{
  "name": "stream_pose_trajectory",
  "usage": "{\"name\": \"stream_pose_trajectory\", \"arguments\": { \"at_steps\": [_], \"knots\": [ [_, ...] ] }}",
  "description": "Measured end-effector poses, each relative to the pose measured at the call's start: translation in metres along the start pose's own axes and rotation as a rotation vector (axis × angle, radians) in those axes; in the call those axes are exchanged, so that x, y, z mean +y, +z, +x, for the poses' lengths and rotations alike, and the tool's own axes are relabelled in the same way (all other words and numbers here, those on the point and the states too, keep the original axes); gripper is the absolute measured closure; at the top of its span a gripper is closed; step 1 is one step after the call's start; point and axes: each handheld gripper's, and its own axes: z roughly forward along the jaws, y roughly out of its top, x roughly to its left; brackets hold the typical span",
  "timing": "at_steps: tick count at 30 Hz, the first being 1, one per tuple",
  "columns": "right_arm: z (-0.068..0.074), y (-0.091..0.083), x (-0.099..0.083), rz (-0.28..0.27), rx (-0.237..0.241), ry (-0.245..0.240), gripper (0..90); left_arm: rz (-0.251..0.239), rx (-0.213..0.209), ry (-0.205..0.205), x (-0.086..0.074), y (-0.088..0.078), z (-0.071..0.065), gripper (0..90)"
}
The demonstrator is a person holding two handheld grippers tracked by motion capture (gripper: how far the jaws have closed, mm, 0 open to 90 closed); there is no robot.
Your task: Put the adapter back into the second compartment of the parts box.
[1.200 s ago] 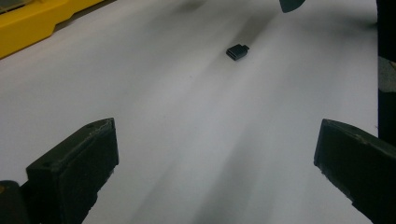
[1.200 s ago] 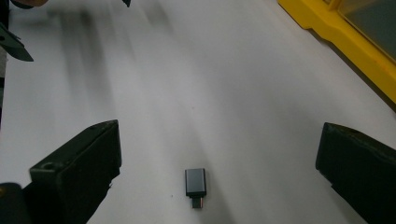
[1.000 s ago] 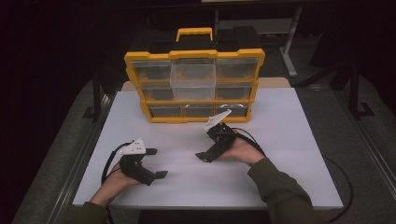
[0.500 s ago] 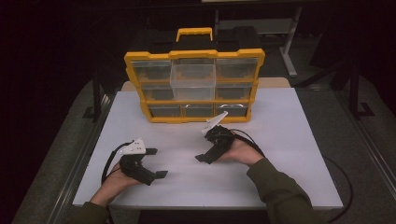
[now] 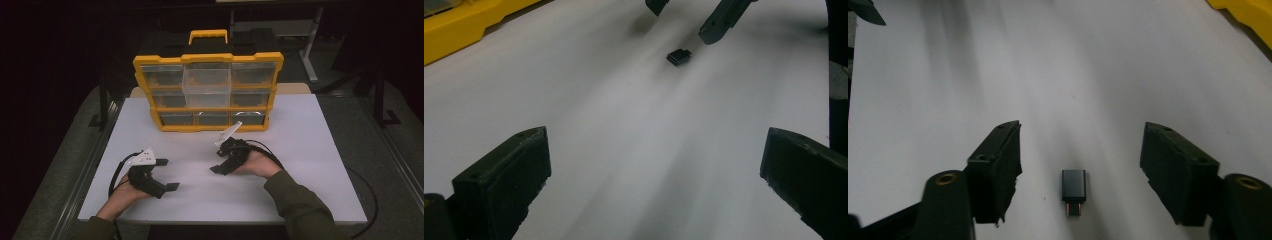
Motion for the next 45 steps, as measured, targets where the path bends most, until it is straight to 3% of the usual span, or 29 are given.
{"name": "stream_pose_trajectory", "arguments": {
  "at_steps": [10, 18, 45],
  "knots": [
    [-0.001, 0.004, -0.003, 0.038, 0.015, -0.023, 50.9, -0.001, 0.001, -0.001, 0.000, 0.000, 0.000, 0.0],
    [-0.001, 0.009, -0.005, 0.063, 0.019, -0.031, 59.2, 0.000, 0.001, -0.004, 0.000, -0.001, 0.000, 0.0],
    [-0.002, 0.018, -0.011, 0.112, 0.024, -0.048, 72.8, 0.000, -0.001, -0.001, -0.001, 0.000, 0.000, 0.0]
  ]
}}
